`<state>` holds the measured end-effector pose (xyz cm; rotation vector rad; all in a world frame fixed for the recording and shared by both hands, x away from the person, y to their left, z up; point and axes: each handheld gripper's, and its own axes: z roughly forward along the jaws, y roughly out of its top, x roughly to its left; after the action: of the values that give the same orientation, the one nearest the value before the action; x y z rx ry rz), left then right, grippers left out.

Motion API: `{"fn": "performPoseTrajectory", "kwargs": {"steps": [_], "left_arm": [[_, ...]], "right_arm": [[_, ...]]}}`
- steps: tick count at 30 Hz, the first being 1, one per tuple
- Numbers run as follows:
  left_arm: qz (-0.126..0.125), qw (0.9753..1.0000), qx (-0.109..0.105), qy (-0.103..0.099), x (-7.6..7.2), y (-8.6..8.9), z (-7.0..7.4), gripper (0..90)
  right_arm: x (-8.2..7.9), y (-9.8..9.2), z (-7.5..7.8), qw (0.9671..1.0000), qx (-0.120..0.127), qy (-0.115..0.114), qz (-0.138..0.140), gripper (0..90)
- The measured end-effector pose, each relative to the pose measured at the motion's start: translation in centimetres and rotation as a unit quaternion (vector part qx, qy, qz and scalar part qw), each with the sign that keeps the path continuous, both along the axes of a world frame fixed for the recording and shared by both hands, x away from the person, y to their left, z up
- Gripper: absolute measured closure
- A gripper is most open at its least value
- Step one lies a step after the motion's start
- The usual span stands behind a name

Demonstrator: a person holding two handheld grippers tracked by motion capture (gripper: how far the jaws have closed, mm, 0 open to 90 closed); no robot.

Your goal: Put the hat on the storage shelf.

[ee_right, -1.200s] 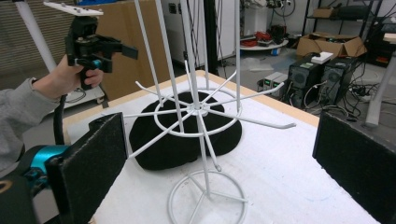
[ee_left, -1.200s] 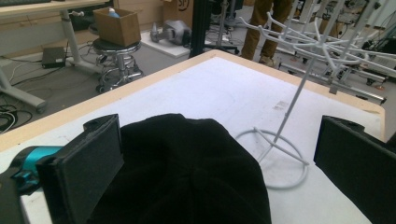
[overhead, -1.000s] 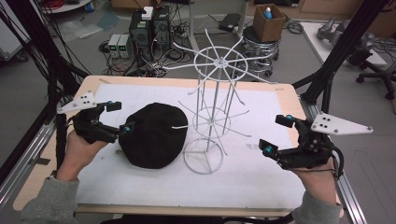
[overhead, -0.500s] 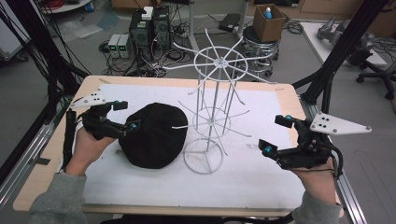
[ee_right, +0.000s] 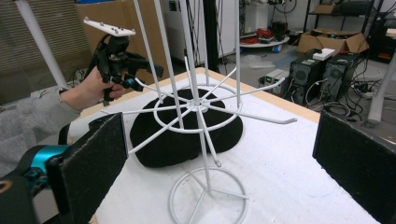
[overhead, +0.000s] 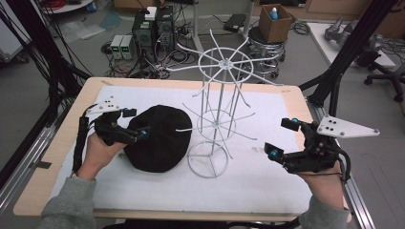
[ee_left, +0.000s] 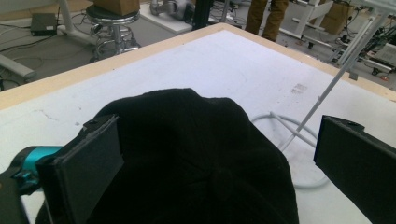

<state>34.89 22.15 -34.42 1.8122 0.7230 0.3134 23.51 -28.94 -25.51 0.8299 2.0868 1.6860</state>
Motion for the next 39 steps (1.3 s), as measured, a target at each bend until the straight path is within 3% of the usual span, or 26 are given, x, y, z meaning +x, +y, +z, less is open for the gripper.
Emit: {"fn": "performPoseTrajectory", "kwargs": {"steps": [5, 7, 10, 22, 33, 39], "left_arm": [[0.004, 0.9998, 0.017, 0.006, 0.2, -0.3, -1.1, 1.8], [0.008, 0.9992, 0.038, 0.013, 0.3, -0.7, -1.5, 1.8], [0.004, 0.9988, 0.048, 0.009, 0.3, -1.2, -1.7, 1.8], [0.009, 0.9979, 0.064, 0.006, 0.6, -1.8, -2.4, 2.5], [0.014, 0.9945, 0.104, 0.003, 0.9, -2.6, -3.4, 4.7], [0.019, 0.9934, 0.113, 0.004, 1.1, -2.6, -3.6, 6.8]], "right_arm": [[0.0, 0.0, 0.0, 1.0000, 0.001, -0.003, 0.001, 2.1], [0.0, 0.1, 0.0, 1.0000, 0.001, 0.000, 0.001, 2.1], [0.0, 0.1, 0.0, 1.0000, 0.000, 0.000, 0.002, 2.1], [-0.1, 0.0, 0.0, 1.0000, 0.001, 0.002, 0.003, 2.1], [-0.1, 0.1, -0.1, 1.0000, 0.000, 0.005, 0.005, 2.1], [0.0, 0.1, -0.1, 1.0000, -0.001, 0.006, 0.006, 2.1]]}}
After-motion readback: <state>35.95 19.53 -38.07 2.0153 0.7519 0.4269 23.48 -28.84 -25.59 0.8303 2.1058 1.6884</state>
